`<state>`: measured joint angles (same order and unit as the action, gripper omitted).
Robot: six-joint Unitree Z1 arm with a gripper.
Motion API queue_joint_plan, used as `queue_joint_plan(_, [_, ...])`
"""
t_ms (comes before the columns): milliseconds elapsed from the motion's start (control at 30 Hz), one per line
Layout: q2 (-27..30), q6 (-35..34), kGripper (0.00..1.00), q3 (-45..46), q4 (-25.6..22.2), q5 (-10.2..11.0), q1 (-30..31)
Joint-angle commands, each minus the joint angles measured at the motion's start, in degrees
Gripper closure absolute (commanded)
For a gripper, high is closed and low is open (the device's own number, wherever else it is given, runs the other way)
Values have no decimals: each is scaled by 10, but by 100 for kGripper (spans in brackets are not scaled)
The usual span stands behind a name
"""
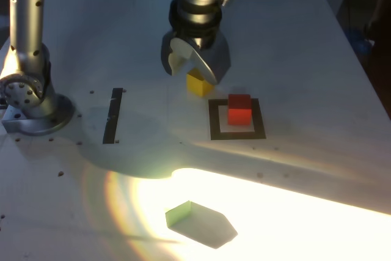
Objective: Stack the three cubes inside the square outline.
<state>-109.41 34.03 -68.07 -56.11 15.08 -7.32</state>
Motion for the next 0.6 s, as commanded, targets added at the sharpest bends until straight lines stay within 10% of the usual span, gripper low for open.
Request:
queue_joint_plan(0, [-9,2,17,3,6,0,-1])
queue_joint_plan(567, [-19,15,70,3,22,-6,4])
